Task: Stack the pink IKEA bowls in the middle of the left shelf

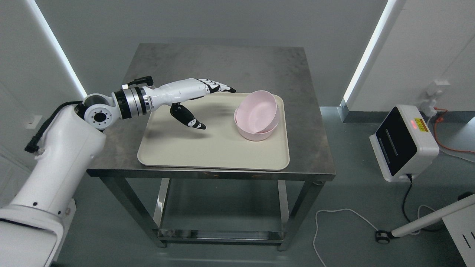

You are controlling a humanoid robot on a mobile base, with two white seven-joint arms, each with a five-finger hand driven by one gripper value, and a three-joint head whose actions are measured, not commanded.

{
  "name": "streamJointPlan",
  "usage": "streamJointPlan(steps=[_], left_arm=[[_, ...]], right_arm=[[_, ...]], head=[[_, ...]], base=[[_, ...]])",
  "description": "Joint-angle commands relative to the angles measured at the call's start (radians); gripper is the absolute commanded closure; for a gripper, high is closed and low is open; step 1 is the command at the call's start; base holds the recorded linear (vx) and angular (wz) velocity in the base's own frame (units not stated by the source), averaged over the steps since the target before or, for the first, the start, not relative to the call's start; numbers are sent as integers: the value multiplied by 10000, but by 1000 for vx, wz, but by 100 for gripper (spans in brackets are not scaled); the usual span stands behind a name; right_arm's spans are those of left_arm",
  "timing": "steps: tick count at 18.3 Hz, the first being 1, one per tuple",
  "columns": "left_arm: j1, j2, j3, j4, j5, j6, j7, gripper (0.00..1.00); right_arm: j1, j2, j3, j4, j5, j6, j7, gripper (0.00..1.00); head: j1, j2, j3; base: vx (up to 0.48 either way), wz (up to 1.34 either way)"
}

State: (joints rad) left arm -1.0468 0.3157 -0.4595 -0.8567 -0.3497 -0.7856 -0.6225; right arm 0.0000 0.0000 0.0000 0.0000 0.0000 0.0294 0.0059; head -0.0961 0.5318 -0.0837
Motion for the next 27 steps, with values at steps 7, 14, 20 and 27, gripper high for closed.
streamJointPlan(steps=[7,14,20,27], left_arm=[[406,-609,285,-2815,-229,2,12,10],[696,-1132,422,-2785,-1579,2,135,9],[697,-1989,1005,-2309,-2867,2,135,10],[865,-2359,975,-2217,-3068,2,150,17]], right_arm=[[230,-174,-107,-337,0,58,3,0],[230,-174,-108,-337,0,58,3,0],[230,-174,-107,-337,0,59,3,0],[230,-174,-107,-337,0,58,3,0]], head=[[0,0,0],[0,0,0],[0,0,0],[0,0,0]], base=[[0,0],[0,0],[0,0],[0,0]])
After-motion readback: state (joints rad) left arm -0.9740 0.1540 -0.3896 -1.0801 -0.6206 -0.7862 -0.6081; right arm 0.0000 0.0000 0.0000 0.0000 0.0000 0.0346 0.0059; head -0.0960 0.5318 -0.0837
